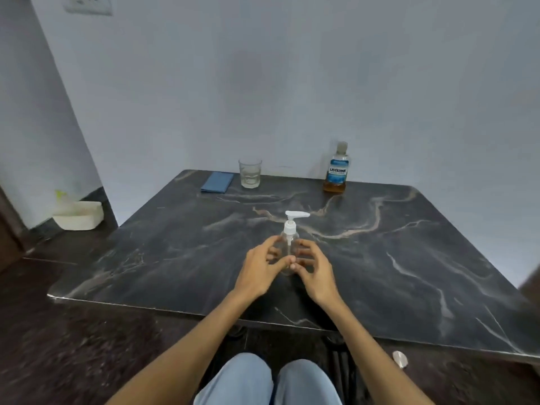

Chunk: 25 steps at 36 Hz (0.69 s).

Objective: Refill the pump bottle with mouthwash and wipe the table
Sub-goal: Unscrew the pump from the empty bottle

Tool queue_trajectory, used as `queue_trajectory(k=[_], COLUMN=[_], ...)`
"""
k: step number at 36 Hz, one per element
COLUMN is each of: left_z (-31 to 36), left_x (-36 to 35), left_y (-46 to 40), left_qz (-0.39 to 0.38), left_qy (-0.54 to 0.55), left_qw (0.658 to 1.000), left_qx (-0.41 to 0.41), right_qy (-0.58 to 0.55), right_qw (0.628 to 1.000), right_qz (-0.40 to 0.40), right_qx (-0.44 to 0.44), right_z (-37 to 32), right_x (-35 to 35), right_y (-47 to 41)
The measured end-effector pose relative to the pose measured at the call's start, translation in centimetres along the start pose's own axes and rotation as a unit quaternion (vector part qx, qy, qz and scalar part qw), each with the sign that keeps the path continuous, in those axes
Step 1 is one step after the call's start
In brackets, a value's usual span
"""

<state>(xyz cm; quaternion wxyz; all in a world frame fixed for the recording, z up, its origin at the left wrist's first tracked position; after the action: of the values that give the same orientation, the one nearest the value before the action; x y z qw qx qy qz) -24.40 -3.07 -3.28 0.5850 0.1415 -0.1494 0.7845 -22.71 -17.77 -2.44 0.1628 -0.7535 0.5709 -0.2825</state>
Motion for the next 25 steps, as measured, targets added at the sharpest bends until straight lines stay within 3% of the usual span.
queue_trajectory(k=[6,11,17,25], left_z=[0.6,0.0,-0.1,-0.4], left_x=[-0.3,-1.3,-1.5,-1.7], left_y=[0.3,0.6,0.6,0.5], left_qz=[-0.012,-0.041,-0.039,-0.029], left_qy=[0.029,0.094,0.100,0.067], left_qw=[0.999,0.995,0.994,0.997], left_qx=[-0.029,-0.010,-0.012,-0.013], right_qy=[-0.007,-0.001,0.038,0.022], right_qw=[1.000,1.000,0.999,0.996], right_qz=[-0.004,-0.009,-0.005,0.089], right_qx=[0.000,0.000,0.006,0.014], right_z=[0.2,0.3,0.8,-1.0], right_x=[-0.2,-0.3,-0.1,0.1], right_y=[0.4,0.7,0.9,0.6])
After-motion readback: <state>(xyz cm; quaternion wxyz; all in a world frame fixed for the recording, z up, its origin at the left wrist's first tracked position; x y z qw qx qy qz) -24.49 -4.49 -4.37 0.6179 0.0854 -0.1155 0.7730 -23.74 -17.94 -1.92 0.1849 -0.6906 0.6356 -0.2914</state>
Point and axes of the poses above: each hand's wrist, its own y-axis away from the middle knuckle, its own x-axis out of the back of the hand, z = x × y, the point moved 4 cm from there along -y, towards the middle knuckle, and after that the axes turned 15 degrees about x, right-handed, at the moved point
